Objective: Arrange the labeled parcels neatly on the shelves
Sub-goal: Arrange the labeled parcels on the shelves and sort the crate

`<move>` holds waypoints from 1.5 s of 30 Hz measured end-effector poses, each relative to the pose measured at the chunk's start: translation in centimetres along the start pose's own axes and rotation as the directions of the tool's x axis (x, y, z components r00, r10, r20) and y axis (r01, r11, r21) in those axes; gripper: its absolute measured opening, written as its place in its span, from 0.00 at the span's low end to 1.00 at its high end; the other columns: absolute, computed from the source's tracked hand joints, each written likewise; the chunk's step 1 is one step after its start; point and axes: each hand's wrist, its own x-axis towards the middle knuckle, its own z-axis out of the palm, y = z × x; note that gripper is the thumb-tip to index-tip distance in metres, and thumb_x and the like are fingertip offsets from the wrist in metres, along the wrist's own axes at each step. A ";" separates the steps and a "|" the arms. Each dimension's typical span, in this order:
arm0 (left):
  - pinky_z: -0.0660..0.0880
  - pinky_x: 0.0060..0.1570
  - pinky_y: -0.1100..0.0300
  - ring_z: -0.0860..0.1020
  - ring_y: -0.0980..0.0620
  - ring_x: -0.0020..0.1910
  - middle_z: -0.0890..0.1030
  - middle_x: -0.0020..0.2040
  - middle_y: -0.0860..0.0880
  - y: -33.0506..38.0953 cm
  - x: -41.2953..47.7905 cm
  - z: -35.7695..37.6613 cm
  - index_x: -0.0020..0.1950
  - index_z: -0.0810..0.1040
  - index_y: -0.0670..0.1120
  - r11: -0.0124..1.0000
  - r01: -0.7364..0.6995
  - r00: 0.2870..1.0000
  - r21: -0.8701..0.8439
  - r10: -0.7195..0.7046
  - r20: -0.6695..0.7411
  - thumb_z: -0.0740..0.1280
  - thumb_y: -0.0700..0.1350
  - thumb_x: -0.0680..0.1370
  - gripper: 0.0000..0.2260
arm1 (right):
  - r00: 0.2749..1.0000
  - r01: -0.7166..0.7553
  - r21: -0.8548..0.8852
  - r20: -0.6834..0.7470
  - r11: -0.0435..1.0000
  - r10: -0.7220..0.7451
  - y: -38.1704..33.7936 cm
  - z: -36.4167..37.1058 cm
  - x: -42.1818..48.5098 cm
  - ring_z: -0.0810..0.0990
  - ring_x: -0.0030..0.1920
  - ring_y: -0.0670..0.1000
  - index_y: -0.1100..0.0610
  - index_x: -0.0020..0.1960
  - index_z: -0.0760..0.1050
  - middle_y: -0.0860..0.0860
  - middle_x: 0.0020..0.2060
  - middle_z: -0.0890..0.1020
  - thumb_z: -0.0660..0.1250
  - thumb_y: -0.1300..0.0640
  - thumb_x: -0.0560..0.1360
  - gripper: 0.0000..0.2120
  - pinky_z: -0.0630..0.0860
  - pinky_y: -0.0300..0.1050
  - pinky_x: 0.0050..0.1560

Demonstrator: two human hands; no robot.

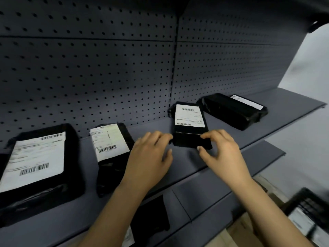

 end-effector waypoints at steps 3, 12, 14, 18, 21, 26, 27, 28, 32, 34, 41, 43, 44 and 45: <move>0.75 0.45 0.53 0.77 0.46 0.46 0.79 0.49 0.49 0.7 1.0 1.0 0.57 0.77 0.47 0.999 0.031 0.999 0.015 -0.031 -0.009 0.69 0.46 0.73 0.13 | 0.999 -0.035 0.034 0.016 0.999 0.034 1.8 0.3 0.8 0.76 0.55 0.50 0.54 0.59 0.76 0.45 0.52 0.74 0.73 0.55 0.73 0.16 0.71 0.41 0.52; 0.67 0.50 0.65 0.73 0.52 0.62 0.77 0.62 0.52 3.5 5.1 5.3 0.69 0.71 0.50 0.949 0.308 0.951 -0.074 -0.304 0.060 0.66 0.52 0.79 0.19 | 0.963 -0.095 0.208 0.268 0.974 0.036 7.7 2.2 5.4 0.69 0.64 0.45 0.47 0.72 0.66 0.45 0.62 0.73 0.73 0.48 0.72 0.32 0.65 0.36 0.56; 0.68 0.50 0.63 0.74 0.51 0.62 0.77 0.63 0.51 4.0 5.7 6.4 0.71 0.69 0.50 0.914 0.392 0.919 -0.103 -0.384 0.087 0.65 0.53 0.79 0.21 | 0.948 -0.086 0.290 0.318 0.953 -0.011 8.8 2.6 6.2 0.72 0.62 0.41 0.44 0.71 0.67 0.41 0.61 0.75 0.72 0.46 0.72 0.30 0.70 0.34 0.56; 0.71 0.48 0.67 0.78 0.52 0.58 0.80 0.60 0.54 5.1 5.5 8.2 0.71 0.70 0.53 0.836 0.516 0.857 -0.186 -0.502 0.116 0.65 0.53 0.79 0.20 | 0.920 -0.111 0.445 0.383 0.888 -0.077 9.9 2.6 6.7 0.71 0.57 0.34 0.41 0.71 0.66 0.32 0.58 0.73 0.71 0.50 0.74 0.28 0.67 0.23 0.52; 0.67 0.45 0.79 0.78 0.58 0.55 0.81 0.56 0.58 6.3 5.0 8.7 0.70 0.71 0.52 0.775 0.569 0.816 -0.276 -0.574 0.071 0.66 0.53 0.79 0.20 | 0.895 -0.148 0.511 0.434 0.847 -0.105 10.7 2.7 6.7 0.73 0.64 0.39 0.39 0.72 0.63 0.36 0.65 0.74 0.70 0.49 0.75 0.29 0.72 0.40 0.63; 0.74 0.53 0.67 0.79 0.63 0.52 0.81 0.51 0.59 8.1 3.6 9.4 0.56 0.77 0.54 0.698 0.581 0.750 -0.418 -0.658 -0.056 0.69 0.53 0.77 0.09 | 0.874 -0.215 0.589 0.473 0.779 -0.116 11.2 1.6 5.8 0.71 0.65 0.37 0.36 0.72 0.62 0.34 0.64 0.73 0.66 0.43 0.77 0.26 0.67 0.34 0.59; 0.73 0.51 0.69 0.78 0.63 0.51 0.81 0.50 0.59 8.4 3.4 9.6 0.53 0.76 0.54 0.672 0.587 0.725 -0.451 -0.684 -0.076 0.69 0.52 0.77 0.07 | 0.870 -0.231 0.595 0.480 0.770 -0.110 11.3 1.5 5.7 0.70 0.66 0.39 0.38 0.74 0.61 0.35 0.66 0.73 0.64 0.42 0.77 0.26 0.66 0.37 0.61; 0.71 0.50 0.72 0.78 0.63 0.51 0.80 0.50 0.58 8.7 3.2 9.8 0.52 0.74 0.53 0.639 0.600 0.697 -0.481 -0.713 -0.079 0.70 0.52 0.76 0.08 | 0.865 -0.246 0.599 0.491 0.762 -0.107 11.4 1.4 5.7 0.70 0.67 0.39 0.39 0.74 0.61 0.35 0.66 0.72 0.64 0.42 0.78 0.27 0.65 0.38 0.62; 0.67 0.48 0.78 0.75 0.63 0.56 0.78 0.55 0.56 9.5 3.4 10.4 0.57 0.73 0.50 0.545 0.640 0.653 -0.542 -0.757 0.010 0.67 0.51 0.78 0.10 | 0.852 -0.304 0.638 0.515 0.707 -0.098 11.5 1.9 5.6 0.71 0.67 0.39 0.40 0.75 0.61 0.35 0.65 0.74 0.64 0.44 0.78 0.27 0.66 0.42 0.67; 0.68 0.49 0.75 0.76 0.60 0.56 0.79 0.55 0.55 9.5 3.5 10.6 0.56 0.74 0.50 0.564 0.623 0.667 -0.541 -0.745 -0.008 0.66 0.50 0.79 0.07 | 0.850 -0.351 0.668 0.521 0.657 -0.076 11.4 2.4 5.5 0.71 0.67 0.40 0.41 0.76 0.60 0.37 0.66 0.74 0.66 0.45 0.77 0.30 0.66 0.47 0.71; 0.71 0.64 0.59 0.75 0.56 0.63 0.79 0.60 0.51 9.7 3.3 9.3 0.60 0.74 0.49 0.608 0.382 0.753 -0.696 -0.641 -0.147 0.68 0.47 0.78 0.12 | 0.912 -0.291 0.881 0.373 0.374 -0.169 10.6 1.7 5.9 0.73 0.65 0.38 0.46 0.74 0.64 0.39 0.64 0.77 0.69 0.63 0.76 0.31 0.70 0.43 0.68; 0.70 0.67 0.55 0.74 0.52 0.66 0.78 0.63 0.51 9.5 3.6 8.3 0.64 0.73 0.47 0.635 0.306 0.775 -0.709 -0.599 -0.202 0.68 0.50 0.76 0.17 | 0.939 -0.218 0.928 0.284 0.301 -0.195 10.2 1.4 6.2 0.74 0.65 0.40 0.47 0.71 0.65 0.40 0.64 0.77 0.70 0.68 0.74 0.32 0.73 0.39 0.63; 0.69 0.68 0.51 0.73 0.50 0.67 0.77 0.65 0.50 9.4 3.7 7.8 0.65 0.73 0.46 0.634 0.282 0.781 -0.721 -0.587 -0.211 0.68 0.49 0.76 0.19 | 0.949 -0.179 0.946 0.239 0.271 -0.207 9.9 1.3 6.4 0.73 0.67 0.41 0.46 0.70 0.66 0.42 0.66 0.76 0.71 0.69 0.72 0.33 0.73 0.38 0.63; 0.69 0.68 0.46 0.73 0.49 0.68 0.77 0.66 0.49 9.3 3.8 7.3 0.67 0.72 0.46 0.620 0.269 0.786 -0.737 -0.584 -0.204 0.69 0.49 0.75 0.21 | 0.956 -0.144 0.960 0.198 0.239 -0.217 9.6 1.4 6.6 0.71 0.69 0.43 0.44 0.68 0.66 0.45 0.69 0.73 0.72 0.69 0.71 0.33 0.72 0.38 0.64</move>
